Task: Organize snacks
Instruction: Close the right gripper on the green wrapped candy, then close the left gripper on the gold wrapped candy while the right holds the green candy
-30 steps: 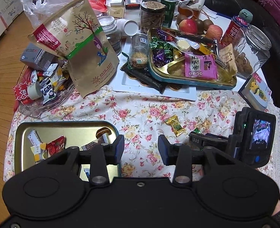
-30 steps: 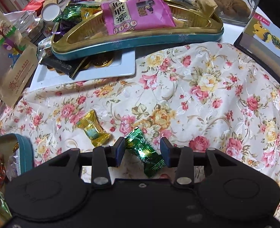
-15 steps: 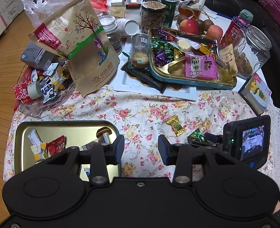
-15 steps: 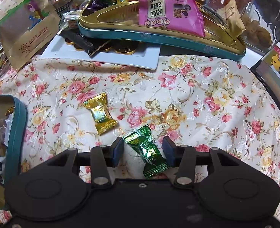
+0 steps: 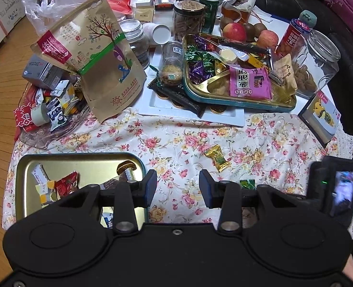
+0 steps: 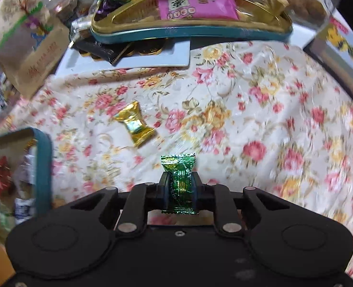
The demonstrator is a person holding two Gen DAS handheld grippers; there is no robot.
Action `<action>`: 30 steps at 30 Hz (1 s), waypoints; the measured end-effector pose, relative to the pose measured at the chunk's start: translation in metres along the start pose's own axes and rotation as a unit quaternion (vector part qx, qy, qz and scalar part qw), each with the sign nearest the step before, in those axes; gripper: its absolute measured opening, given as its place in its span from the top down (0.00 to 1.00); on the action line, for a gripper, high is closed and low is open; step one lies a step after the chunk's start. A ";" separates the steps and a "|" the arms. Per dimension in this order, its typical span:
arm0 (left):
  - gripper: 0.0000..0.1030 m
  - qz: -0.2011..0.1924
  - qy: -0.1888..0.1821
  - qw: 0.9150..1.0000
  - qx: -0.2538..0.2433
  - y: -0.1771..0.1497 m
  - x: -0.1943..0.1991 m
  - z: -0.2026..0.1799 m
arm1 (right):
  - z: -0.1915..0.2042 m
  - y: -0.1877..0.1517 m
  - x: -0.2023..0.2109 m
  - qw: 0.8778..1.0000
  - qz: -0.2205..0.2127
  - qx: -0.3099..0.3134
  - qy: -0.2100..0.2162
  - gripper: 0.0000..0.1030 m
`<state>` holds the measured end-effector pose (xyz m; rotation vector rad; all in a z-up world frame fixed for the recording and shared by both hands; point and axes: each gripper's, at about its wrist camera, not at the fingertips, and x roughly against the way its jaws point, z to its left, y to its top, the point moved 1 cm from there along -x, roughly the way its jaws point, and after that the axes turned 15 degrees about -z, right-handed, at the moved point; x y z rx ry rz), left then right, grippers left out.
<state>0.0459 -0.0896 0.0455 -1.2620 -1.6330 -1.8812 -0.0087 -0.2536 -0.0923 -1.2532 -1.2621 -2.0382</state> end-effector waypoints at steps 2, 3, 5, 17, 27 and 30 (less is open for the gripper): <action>0.52 0.001 0.001 1.000 -0.002 0.000 -0.003 -0.003 | -0.002 -0.001 0.017 1.000 0.002 -0.014 -0.011 0.81; 0.52 0.001 0.002 1.000 -0.002 0.000 -0.005 -0.004 | -0.003 -0.002 0.027 1.000 -0.001 -0.014 -0.015 0.81; 0.52 0.005 0.004 1.000 -0.004 0.000 -0.010 -0.008 | -0.003 -0.006 0.044 1.000 -0.008 -0.010 -0.023 0.81; 0.52 0.046 0.010 0.998 0.034 -0.019 -0.066 -0.032 | -0.024 -0.004 0.097 0.995 -0.067 -0.077 -0.001 0.81; 0.52 0.034 0.036 0.999 0.006 -0.026 -0.113 -0.060 | -0.044 0.029 0.148 0.981 -0.165 -0.104 0.004 0.81; 0.52 0.038 0.033 0.999 0.002 -0.028 -0.123 -0.070 | -0.054 0.033 0.155 0.977 -0.171 -0.126 0.018 0.81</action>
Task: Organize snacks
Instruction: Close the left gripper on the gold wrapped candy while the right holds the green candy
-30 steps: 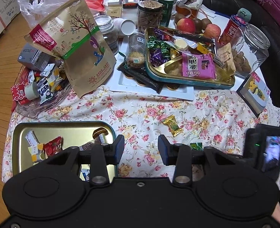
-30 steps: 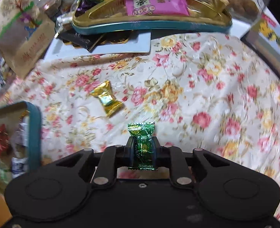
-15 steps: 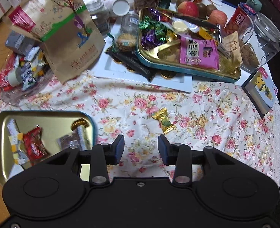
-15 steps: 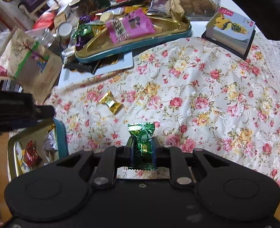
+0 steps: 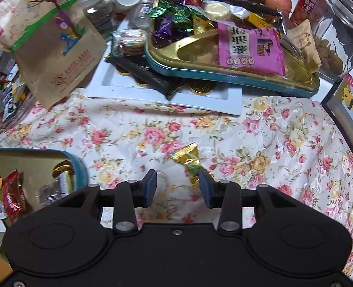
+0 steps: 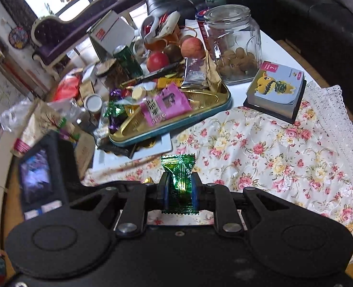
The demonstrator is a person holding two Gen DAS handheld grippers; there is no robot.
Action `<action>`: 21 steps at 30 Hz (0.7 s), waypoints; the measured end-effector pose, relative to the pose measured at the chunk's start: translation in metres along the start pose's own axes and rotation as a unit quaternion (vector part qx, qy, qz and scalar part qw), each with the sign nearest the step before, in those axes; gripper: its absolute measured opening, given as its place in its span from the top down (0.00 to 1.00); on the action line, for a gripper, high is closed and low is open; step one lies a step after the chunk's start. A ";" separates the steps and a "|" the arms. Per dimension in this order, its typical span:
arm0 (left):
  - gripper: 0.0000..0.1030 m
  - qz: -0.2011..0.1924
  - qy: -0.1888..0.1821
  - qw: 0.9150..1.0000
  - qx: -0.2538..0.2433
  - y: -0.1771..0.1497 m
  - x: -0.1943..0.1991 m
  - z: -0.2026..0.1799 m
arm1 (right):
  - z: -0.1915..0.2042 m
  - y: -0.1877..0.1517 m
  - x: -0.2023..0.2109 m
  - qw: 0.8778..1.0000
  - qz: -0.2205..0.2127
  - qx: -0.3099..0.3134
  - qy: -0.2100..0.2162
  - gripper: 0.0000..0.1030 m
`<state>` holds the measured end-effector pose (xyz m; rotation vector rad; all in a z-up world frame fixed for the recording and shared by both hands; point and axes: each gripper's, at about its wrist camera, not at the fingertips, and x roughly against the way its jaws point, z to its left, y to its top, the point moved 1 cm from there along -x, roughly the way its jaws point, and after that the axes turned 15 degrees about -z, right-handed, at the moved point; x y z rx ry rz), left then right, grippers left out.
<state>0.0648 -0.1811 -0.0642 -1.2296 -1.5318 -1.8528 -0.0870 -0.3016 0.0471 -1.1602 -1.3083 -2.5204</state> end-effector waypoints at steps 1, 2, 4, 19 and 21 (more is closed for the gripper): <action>0.52 0.000 0.001 1.000 0.000 0.000 -0.003 -0.003 | -0.002 0.001 0.000 1.000 -0.002 -0.005 -0.001 0.81; 0.52 -0.002 0.003 1.000 0.004 0.001 -0.006 -0.005 | -0.004 0.004 0.001 1.000 -0.003 -0.009 -0.002 0.81; 0.52 -0.001 0.008 1.000 0.013 0.001 -0.012 -0.008 | -0.008 0.006 0.002 1.000 -0.007 -0.018 -0.003 0.81; 0.52 0.000 0.035 0.999 0.006 -0.001 -0.035 -0.028 | -0.015 0.011 0.011 0.998 -0.018 -0.052 0.007 0.81; 0.52 -0.004 0.033 0.999 0.006 -0.001 -0.037 -0.029 | -0.014 0.011 0.010 0.998 -0.018 -0.052 0.004 0.81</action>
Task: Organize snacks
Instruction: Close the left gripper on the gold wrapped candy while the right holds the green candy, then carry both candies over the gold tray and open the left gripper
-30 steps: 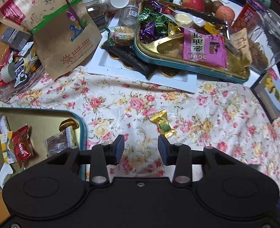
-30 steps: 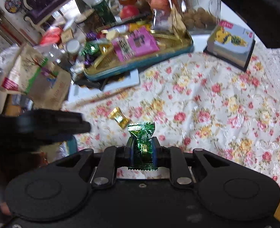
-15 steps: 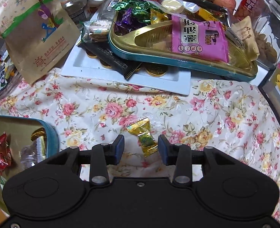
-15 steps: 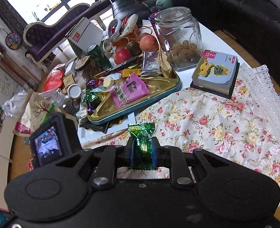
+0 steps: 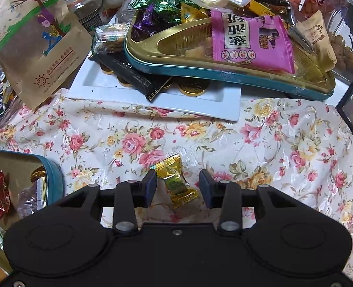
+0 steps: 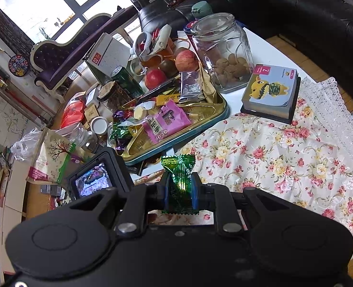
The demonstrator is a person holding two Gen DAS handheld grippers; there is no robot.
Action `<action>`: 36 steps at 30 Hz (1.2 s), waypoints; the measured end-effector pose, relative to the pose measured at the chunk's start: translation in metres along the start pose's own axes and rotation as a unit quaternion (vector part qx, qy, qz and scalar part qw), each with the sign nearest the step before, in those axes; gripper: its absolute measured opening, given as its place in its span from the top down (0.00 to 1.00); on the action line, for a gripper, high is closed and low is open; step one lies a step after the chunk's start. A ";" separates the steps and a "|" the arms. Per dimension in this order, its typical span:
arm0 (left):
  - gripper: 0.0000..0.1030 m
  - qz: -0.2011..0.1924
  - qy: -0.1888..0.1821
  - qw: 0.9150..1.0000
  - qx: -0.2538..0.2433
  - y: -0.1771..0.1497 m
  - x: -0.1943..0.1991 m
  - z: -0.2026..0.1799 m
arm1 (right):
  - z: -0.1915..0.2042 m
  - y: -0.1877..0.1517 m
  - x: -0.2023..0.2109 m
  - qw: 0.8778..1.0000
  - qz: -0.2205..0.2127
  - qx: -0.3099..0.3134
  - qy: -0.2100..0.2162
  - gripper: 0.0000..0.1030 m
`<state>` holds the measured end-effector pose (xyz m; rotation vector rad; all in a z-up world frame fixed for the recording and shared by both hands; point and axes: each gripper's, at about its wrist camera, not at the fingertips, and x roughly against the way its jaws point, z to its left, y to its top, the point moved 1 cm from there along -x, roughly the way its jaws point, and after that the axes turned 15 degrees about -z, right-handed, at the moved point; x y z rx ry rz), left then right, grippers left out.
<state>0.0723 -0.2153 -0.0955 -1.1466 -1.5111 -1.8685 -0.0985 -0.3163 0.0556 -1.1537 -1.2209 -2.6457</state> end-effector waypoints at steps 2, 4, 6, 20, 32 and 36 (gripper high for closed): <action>0.52 0.000 -0.005 1.000 0.004 0.000 -0.001 0.000 | 0.002 -0.001 0.000 1.000 -0.001 0.002 0.001 0.81; 0.52 0.004 -0.011 1.000 0.007 0.000 -0.003 0.000 | 0.004 0.000 0.000 1.000 -0.002 0.006 0.004 0.81; 0.52 0.004 -0.005 1.000 0.004 0.000 -0.006 0.000 | 0.005 0.000 0.000 1.000 -0.002 0.007 0.005 0.81; 0.57 0.019 -0.020 0.999 0.021 -0.006 -0.017 0.003 | 0.006 0.001 -0.001 1.000 -0.002 0.009 0.008 0.81; 0.69 0.022 -0.027 0.999 0.023 -0.006 -0.013 0.004 | 0.006 0.001 -0.002 1.000 0.002 0.010 0.010 0.81; 0.69 0.022 -0.032 0.999 0.020 -0.003 -0.002 0.004 | 0.006 0.001 -0.002 1.000 0.002 0.009 0.009 0.81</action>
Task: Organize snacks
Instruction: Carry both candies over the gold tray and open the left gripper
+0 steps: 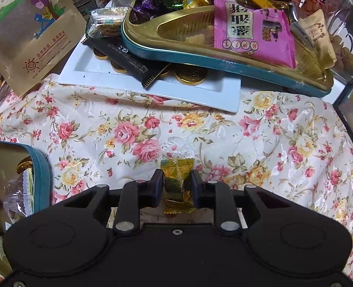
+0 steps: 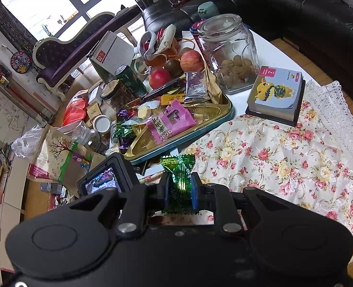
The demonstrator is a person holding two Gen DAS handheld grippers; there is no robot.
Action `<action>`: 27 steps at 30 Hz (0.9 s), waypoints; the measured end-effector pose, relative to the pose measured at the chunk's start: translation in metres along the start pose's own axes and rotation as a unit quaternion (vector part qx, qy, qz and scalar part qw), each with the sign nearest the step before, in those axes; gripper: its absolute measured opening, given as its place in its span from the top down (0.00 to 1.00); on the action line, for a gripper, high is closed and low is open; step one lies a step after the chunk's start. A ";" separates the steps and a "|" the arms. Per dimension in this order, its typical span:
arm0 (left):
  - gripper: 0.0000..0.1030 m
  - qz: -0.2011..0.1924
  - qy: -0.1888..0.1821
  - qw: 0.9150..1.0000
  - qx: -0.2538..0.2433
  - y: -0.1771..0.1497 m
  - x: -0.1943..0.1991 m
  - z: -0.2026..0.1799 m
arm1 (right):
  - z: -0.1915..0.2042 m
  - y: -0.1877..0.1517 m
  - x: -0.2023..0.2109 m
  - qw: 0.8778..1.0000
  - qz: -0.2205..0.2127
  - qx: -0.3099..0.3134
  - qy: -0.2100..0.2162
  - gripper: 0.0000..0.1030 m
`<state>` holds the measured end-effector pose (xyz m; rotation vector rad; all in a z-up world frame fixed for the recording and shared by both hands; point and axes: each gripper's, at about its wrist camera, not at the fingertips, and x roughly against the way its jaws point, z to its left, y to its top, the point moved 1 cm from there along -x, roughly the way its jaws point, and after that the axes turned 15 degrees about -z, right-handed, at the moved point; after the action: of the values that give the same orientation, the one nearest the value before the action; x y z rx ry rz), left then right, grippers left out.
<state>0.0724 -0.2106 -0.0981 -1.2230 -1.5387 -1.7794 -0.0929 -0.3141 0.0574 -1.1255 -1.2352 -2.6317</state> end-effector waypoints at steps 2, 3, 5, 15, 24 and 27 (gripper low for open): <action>0.69 0.000 -0.003 1.000 -0.009 0.002 0.009 -0.001 | -0.001 0.000 -0.001 1.000 0.001 -0.001 -0.001 0.81; 0.69 -0.003 -0.005 1.000 -0.014 0.003 0.016 -0.003 | -0.001 0.000 -0.001 1.000 0.001 -0.001 -0.001 0.81; 0.69 -0.010 -0.011 1.000 -0.026 0.005 0.030 -0.004 | -0.002 0.001 -0.002 1.000 0.002 -0.003 -0.003 0.81; 0.69 -0.056 -0.030 0.996 -0.063 0.007 0.114 0.019 | -0.010 0.001 -0.003 1.000 0.001 -0.013 -0.019 0.81; 0.69 -0.043 -0.041 0.998 -0.026 -0.008 0.142 0.076 | -0.009 -0.011 -0.009 0.999 0.027 0.005 -0.021 0.81; 0.69 -0.055 -0.021 0.998 -0.014 -0.005 0.145 0.098 | -0.008 -0.017 -0.014 0.999 0.038 0.016 -0.023 0.81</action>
<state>0.0290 -0.0893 0.0200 -1.2188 -1.6380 -1.8613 -0.0928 -0.3111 0.0342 -1.2094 -1.2121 -2.5351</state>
